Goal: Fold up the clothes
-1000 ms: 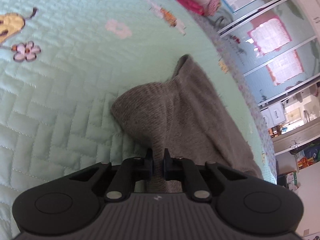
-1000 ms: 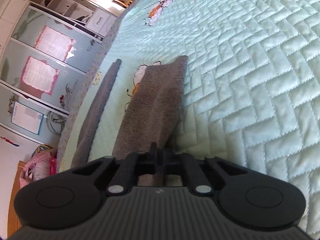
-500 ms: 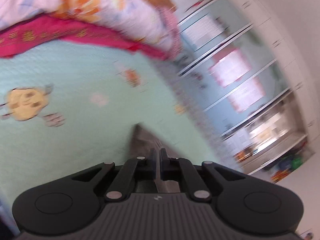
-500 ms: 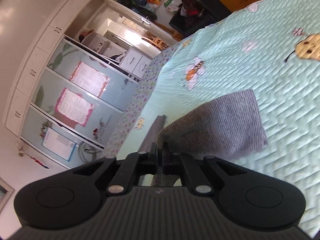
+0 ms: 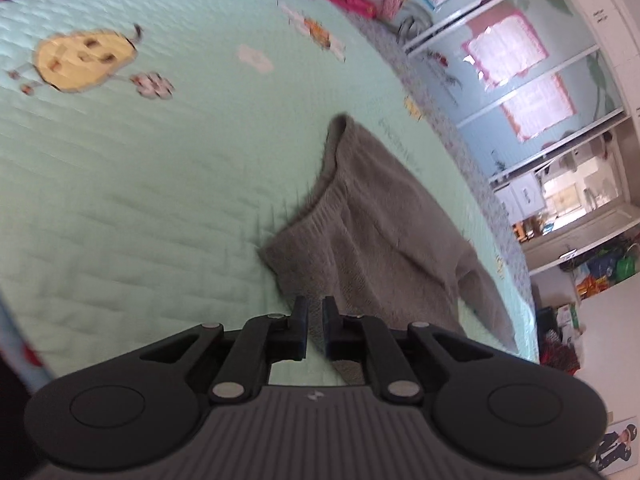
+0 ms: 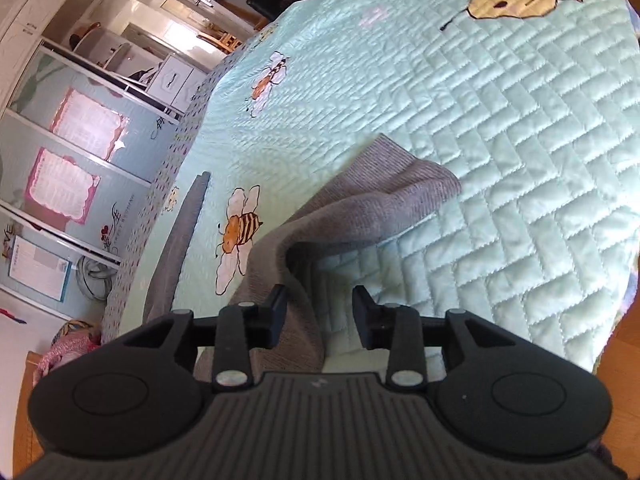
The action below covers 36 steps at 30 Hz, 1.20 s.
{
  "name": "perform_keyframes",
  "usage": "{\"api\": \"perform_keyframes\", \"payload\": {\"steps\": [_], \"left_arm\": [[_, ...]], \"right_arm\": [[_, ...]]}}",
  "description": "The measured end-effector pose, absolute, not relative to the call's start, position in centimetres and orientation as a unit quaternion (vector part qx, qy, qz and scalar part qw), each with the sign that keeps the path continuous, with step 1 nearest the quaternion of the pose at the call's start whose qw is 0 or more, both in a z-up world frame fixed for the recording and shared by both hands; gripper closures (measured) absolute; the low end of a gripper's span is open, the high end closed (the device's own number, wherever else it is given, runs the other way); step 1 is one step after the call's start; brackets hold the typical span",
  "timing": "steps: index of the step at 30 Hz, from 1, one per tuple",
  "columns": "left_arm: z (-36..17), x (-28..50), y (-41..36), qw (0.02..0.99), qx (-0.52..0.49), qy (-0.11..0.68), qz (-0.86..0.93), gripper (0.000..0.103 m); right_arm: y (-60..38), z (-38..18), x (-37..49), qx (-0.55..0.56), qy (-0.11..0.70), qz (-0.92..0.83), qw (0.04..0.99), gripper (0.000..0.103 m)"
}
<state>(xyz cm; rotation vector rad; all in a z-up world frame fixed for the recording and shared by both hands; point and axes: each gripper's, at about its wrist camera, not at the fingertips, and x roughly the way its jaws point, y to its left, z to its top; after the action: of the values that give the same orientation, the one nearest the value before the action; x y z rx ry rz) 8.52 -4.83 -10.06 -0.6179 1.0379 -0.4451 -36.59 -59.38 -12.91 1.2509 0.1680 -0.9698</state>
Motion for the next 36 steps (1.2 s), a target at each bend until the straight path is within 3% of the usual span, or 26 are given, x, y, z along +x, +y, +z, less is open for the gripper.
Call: {"api": "perform_keyframes", "payload": {"steps": [3,7,9,13,14,15,16,17,18,23,28,30,32,36], "left_arm": [[-11.8,9.7,-6.5,0.787,-0.298,0.506,-0.191,0.092],[-12.2,10.4,-8.3,0.785,-0.307,0.505,-0.184,0.077],[-12.1,10.7,-8.9,0.788,-0.313,0.498,-0.182,0.073],[-12.6,11.1,-9.5,0.789,-0.334,0.486,-0.174,0.076],[-12.8,11.2,-9.5,0.789,-0.338,0.484,-0.170,0.093],[-12.9,11.3,-9.5,0.788,-0.342,0.485,-0.165,0.101],[-13.1,11.4,-9.5,0.787,-0.345,0.486,-0.159,0.103],[-13.1,11.4,-9.4,0.786,-0.351,0.484,-0.156,0.103],[-12.5,11.2,-9.1,0.791,-0.353,0.475,-0.157,0.103],[-8.0,10.3,-5.8,0.828,-0.356,0.401,-0.165,0.103],[-5.1,10.2,0.0,0.841,-0.363,0.369,-0.160,0.103],[-5.1,9.7,1.5,0.837,-0.358,0.380,-0.166,0.103],[-5.4,8.4,2.0,0.835,-0.342,0.390,-0.183,0.103],[-7.2,6.0,1.0,0.825,-0.312,0.418,-0.218,0.103]], "right_arm": [[-60.2,-13.9,-37.0,0.592,0.052,-0.428,0.681,0.054],[-61.5,-15.5,-38.0,0.650,-0.016,-0.405,0.643,0.050],[-61.9,-16.3,-38.6,0.673,-0.053,-0.393,0.624,0.048],[-62.4,-17.3,-39.6,0.689,-0.088,-0.391,0.604,0.047],[-62.6,-17.3,-39.5,0.686,-0.083,-0.395,0.605,0.047],[-63.0,-17.2,-39.4,0.681,-0.075,-0.398,0.610,0.049],[-63.5,-16.8,-39.0,0.669,-0.064,-0.400,0.623,0.055],[-63.9,-16.2,-38.5,0.653,-0.051,-0.402,0.640,0.080],[-64.3,-15.3,-38.1,0.636,-0.039,-0.404,0.656,0.093],[-63.8,-7.8,-37.1,0.521,-0.035,-0.398,0.754,0.097],[-62.4,-3.9,-37.6,0.420,-0.022,-0.388,0.820,0.095],[-63.9,-6.0,-38.1,0.432,0.026,-0.458,0.777,0.068],[-65.2,-8.8,-39.4,0.457,0.081,-0.551,0.694,0.068],[-62.4,-11.6,-43.6,0.535,0.004,-0.524,0.663,0.068]]}}
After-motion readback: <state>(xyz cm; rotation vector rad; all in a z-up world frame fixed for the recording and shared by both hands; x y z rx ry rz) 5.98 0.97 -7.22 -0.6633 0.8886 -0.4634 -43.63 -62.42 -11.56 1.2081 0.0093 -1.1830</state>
